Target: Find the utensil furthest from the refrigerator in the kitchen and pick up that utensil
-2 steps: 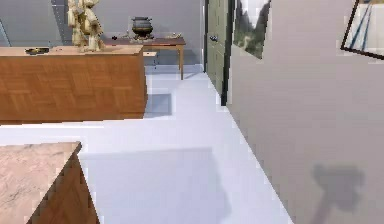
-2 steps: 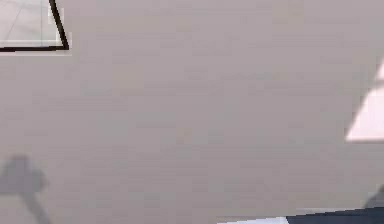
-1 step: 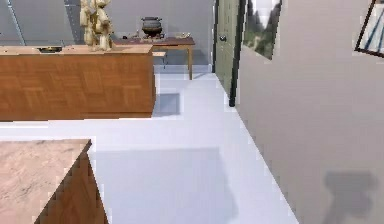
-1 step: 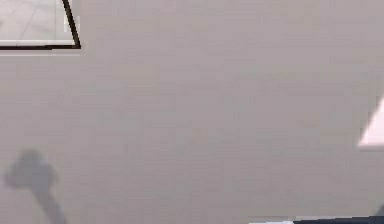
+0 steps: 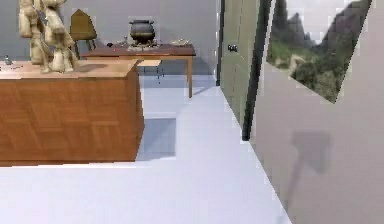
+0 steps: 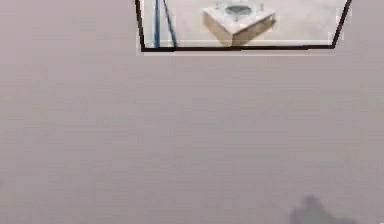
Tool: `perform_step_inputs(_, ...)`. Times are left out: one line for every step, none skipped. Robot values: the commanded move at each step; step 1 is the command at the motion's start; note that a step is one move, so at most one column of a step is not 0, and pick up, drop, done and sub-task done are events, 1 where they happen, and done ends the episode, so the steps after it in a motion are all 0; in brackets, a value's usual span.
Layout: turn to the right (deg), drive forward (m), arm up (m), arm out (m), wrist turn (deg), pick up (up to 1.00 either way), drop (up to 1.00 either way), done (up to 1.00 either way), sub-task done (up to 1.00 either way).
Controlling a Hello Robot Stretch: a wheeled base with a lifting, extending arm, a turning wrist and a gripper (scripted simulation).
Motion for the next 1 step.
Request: perform_step_inputs(-36.0,0.0,0.0,0.0,0.0,0.0,0.0,0.0,0.0)
